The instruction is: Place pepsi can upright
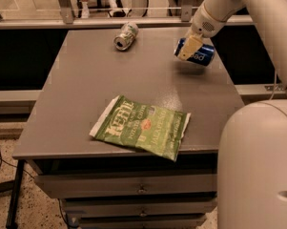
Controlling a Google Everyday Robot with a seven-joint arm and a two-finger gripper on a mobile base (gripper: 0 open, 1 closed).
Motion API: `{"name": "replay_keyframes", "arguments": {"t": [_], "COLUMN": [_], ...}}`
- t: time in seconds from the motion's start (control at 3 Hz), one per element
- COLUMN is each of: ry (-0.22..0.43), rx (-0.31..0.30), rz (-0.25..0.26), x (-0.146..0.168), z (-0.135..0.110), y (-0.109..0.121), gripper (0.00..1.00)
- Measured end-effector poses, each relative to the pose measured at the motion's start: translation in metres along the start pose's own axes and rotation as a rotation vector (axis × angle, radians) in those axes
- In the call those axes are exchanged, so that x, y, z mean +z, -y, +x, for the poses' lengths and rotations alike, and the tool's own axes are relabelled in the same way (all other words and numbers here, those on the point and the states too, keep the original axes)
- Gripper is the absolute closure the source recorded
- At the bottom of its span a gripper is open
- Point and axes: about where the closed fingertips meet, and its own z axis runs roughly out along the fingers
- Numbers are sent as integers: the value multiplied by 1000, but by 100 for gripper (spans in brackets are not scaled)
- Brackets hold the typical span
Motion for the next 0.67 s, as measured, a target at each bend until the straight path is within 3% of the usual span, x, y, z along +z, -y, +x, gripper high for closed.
{"name": "replay_keyframes", "arguments": {"t": [0.33, 0.67], "ry": [222, 486], "rx": [-3, 10], "rz": [-21, -47], "x": [-21, -42], "z": [-41, -71], "y": [-3, -2], "gripper": [100, 100]}}
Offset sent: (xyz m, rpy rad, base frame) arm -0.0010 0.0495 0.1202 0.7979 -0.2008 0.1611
